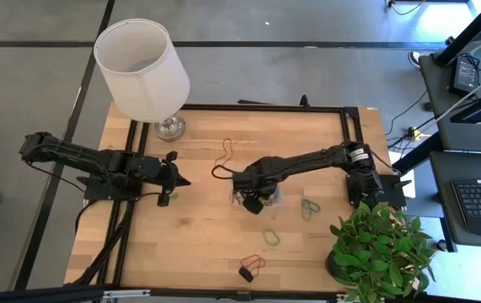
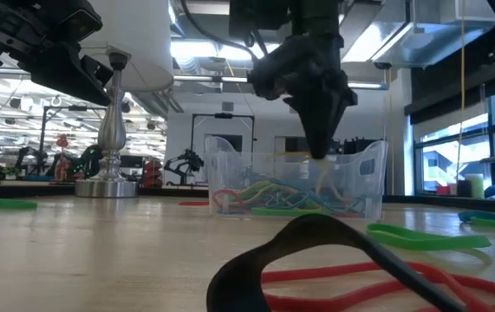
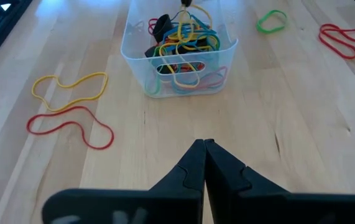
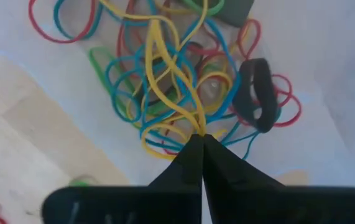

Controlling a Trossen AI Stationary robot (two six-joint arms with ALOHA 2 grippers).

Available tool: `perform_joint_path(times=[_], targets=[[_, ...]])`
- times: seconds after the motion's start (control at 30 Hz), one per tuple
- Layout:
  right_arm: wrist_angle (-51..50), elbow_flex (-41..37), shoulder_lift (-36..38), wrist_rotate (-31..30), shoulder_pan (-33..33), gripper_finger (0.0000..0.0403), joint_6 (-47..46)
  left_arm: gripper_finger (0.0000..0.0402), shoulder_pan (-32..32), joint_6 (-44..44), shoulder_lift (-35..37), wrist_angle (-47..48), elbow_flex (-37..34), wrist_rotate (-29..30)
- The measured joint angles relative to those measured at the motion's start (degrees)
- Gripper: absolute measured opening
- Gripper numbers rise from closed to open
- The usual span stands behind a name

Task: Pick and place rubber bands into bin
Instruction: Put the yellow rubber band into the transparent bin, then put the green rubber band into the transparent bin

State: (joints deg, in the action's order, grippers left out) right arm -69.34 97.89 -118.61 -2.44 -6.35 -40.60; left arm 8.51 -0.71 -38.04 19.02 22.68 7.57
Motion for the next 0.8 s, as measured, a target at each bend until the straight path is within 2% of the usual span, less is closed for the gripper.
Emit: perform_joint_path(times=[0.5,0.67,0.8], targets=[[-2.5,0.0,1.54,0.2,1.15,0.0116,-0.89,0.0003,0.0,0.0,0.0,0.48,0.0,0.0],[-5.07,0.0,3.99,-0.49,-0.57,0.0125,0.44,0.0001,0.0,0.0,0.02,0.52,0.0,0.0],[-3.94,-1.28,8.59,-6.13,-3.13,0.0118,0.06,0.0003,0.0,-0.02,0.02,0.48,0.0,0.12]])
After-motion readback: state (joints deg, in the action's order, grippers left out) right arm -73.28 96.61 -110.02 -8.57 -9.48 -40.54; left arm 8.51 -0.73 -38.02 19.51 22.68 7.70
